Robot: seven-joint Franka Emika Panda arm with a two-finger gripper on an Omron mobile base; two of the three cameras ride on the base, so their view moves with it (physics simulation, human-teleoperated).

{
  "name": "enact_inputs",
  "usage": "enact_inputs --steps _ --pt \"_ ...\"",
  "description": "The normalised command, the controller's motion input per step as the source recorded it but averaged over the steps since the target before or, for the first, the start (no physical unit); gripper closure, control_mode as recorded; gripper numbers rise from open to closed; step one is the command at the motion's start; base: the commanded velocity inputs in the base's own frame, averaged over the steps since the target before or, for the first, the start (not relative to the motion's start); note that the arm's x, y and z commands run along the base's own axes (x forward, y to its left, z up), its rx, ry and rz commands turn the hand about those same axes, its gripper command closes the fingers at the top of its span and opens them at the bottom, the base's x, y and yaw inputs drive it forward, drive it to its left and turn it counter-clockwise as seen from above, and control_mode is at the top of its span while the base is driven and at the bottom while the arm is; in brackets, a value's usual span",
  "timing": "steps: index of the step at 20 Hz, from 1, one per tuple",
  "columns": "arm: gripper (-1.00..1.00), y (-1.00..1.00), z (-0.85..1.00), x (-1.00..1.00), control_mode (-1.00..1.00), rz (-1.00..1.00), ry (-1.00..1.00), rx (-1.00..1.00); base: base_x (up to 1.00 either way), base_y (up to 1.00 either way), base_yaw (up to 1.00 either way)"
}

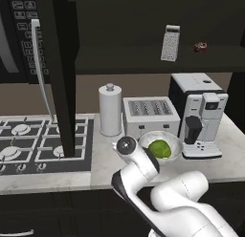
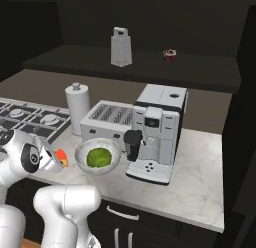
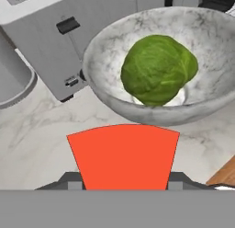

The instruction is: Pick the cheese from the fridge and the cheese grater from the cabinet and place them next to the salad bowl.

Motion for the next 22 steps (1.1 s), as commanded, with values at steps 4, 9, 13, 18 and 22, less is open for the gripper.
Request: enact_inputs --steps 4,9,13,18,22 --pt "1.00 0.07 -0.42 0.26 -1.00 -0.14 0.00 -0.11 0.00 0.00 0.00" --pt "1.00 0.01 -0.26 0.24 -1.00 -0.15 0.03 -0.09 0.00 0.00 0.00" --pt "1.00 0.00 -0.12 0.32 -1.00 -0.14 0.08 -0.06 0.00 0.00 0.00" --pt "1.00 0.00 0.00 0.28 -1.00 -0.08 0.03 0.00 0.00 0.00 0.00" --pt "1.00 0.02 -0.09 0.25 -1.00 -0.01 0.00 0.00 0.00 0.00 0.00"
